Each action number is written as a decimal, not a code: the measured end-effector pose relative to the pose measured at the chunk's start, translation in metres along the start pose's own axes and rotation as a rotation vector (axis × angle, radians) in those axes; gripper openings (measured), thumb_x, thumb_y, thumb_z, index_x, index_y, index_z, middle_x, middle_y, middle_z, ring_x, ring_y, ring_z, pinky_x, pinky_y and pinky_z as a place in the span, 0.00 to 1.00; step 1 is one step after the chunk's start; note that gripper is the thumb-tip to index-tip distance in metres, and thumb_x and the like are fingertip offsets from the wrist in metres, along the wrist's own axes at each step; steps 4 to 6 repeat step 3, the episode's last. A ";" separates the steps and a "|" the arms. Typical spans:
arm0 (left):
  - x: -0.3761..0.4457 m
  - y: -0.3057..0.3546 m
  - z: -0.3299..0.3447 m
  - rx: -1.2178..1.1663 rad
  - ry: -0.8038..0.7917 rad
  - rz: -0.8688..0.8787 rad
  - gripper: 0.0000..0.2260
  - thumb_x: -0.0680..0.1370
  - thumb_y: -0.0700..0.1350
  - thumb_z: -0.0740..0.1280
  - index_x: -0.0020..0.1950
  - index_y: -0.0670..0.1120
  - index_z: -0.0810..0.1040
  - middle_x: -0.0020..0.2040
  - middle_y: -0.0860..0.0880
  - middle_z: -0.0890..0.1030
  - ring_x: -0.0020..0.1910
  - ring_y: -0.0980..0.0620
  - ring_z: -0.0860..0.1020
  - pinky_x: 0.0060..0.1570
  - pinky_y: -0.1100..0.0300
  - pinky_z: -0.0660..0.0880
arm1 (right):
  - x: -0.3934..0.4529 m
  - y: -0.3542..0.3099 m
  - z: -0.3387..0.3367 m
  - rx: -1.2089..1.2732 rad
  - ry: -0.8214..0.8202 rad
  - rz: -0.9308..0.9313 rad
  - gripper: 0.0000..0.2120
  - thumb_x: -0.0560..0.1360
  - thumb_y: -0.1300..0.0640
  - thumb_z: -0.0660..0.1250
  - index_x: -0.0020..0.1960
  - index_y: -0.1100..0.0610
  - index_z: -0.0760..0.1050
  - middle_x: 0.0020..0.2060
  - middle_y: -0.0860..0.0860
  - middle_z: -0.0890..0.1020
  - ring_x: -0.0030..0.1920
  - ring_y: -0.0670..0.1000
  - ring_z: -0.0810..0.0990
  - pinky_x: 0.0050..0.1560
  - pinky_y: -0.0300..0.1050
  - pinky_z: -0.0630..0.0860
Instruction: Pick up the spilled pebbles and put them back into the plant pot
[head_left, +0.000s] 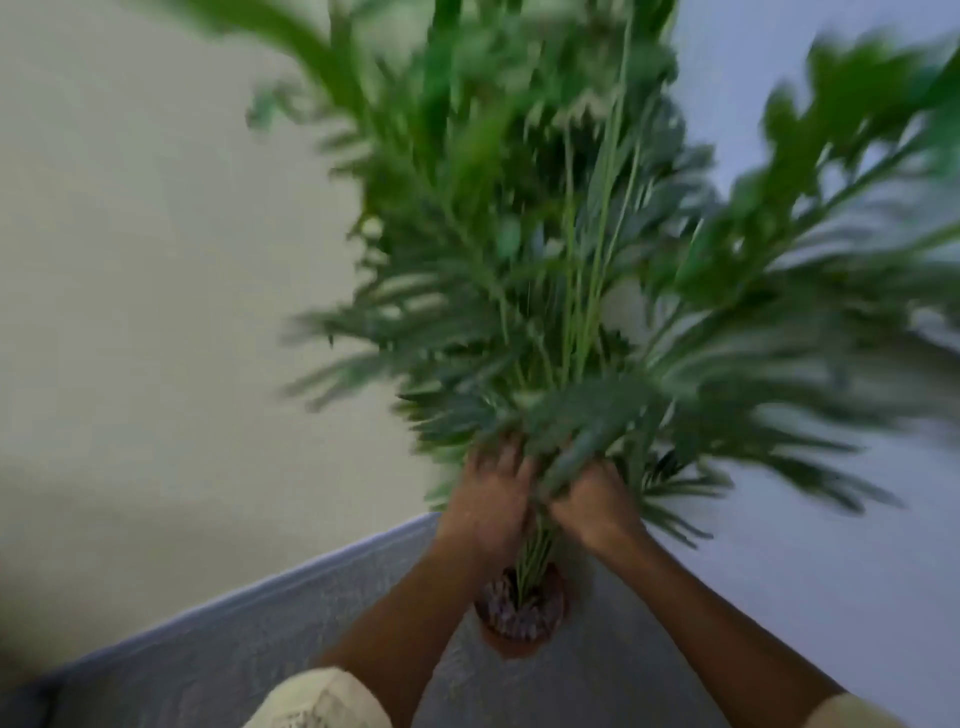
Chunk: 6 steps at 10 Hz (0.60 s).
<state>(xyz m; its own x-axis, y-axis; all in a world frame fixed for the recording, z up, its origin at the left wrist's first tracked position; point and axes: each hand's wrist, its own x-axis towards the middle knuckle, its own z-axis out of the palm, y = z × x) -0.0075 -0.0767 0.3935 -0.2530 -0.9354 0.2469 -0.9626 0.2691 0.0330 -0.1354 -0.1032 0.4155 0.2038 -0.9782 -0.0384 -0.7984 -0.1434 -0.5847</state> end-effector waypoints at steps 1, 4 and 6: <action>0.013 0.004 -0.102 -0.114 -0.218 -0.175 0.33 0.75 0.45 0.63 0.76 0.48 0.51 0.69 0.43 0.67 0.64 0.39 0.72 0.60 0.47 0.72 | -0.010 -0.053 -0.081 0.036 -0.133 0.099 0.29 0.77 0.50 0.62 0.74 0.56 0.57 0.70 0.57 0.69 0.68 0.57 0.69 0.66 0.47 0.69; 0.024 0.004 -0.220 -0.145 -0.172 -0.235 0.25 0.78 0.46 0.59 0.73 0.49 0.55 0.65 0.44 0.70 0.59 0.40 0.75 0.54 0.46 0.74 | -0.025 -0.131 -0.184 -0.018 -0.029 -0.092 0.33 0.74 0.54 0.67 0.74 0.49 0.57 0.71 0.53 0.69 0.70 0.54 0.67 0.69 0.46 0.65; 0.024 0.004 -0.220 -0.145 -0.172 -0.235 0.25 0.78 0.46 0.59 0.73 0.49 0.55 0.65 0.44 0.70 0.59 0.40 0.75 0.54 0.46 0.74 | -0.025 -0.131 -0.184 -0.018 -0.029 -0.092 0.33 0.74 0.54 0.67 0.74 0.49 0.57 0.71 0.53 0.69 0.70 0.54 0.67 0.69 0.46 0.65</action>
